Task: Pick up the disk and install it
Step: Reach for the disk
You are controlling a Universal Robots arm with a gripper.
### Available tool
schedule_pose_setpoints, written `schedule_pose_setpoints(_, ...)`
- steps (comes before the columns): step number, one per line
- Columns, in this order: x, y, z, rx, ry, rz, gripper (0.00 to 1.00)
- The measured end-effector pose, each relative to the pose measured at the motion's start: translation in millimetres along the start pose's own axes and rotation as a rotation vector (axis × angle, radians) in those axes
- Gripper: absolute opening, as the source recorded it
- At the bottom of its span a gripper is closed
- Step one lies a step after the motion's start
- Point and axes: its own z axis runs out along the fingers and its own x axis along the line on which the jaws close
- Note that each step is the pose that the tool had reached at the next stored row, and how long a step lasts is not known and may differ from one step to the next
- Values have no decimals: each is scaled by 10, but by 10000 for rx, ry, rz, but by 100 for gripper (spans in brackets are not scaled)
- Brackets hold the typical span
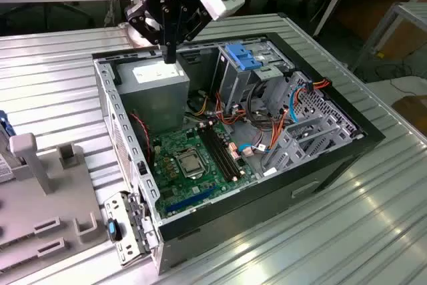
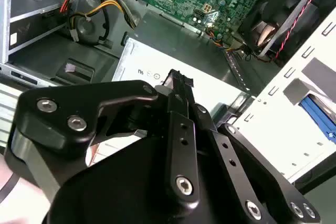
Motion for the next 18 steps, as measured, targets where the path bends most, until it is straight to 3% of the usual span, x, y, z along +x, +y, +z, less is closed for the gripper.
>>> schedule_pose_setpoints(18,353,-27,-9,0,0,0,11)
